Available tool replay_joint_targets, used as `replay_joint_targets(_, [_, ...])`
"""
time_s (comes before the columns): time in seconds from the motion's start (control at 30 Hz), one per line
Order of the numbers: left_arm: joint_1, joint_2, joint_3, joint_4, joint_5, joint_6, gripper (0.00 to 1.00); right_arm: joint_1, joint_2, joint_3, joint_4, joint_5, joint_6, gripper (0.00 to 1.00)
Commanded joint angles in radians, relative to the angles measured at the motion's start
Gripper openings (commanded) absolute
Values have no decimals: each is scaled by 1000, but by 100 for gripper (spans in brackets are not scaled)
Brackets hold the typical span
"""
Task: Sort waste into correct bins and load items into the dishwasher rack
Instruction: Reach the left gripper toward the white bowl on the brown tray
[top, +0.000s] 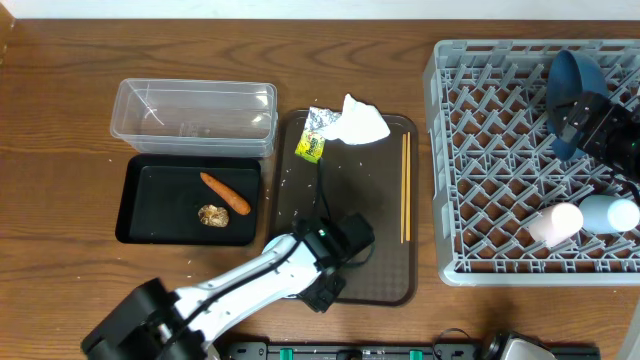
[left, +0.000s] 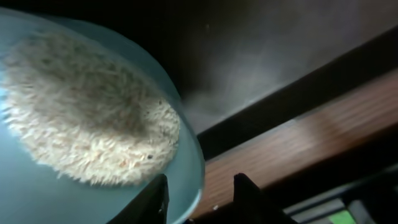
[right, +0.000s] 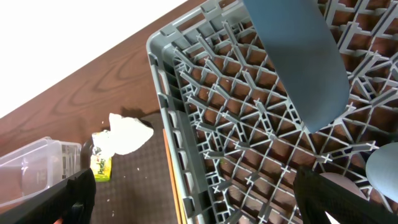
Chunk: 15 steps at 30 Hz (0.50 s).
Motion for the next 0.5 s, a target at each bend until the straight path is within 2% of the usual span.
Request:
replay_joint_targets(0.0, [-3,44,-6,17,-6,32,32,6,0,0,-6,-8,11,94])
replay_joint_targets(0.17, [-3,96,-1,35,51,38,10,6,0,0,-32,-11,11,94])
replay_joint_targets(0.47, [-1,114,0,64,75,58,6,6,0,0,-47,-11,11,93])
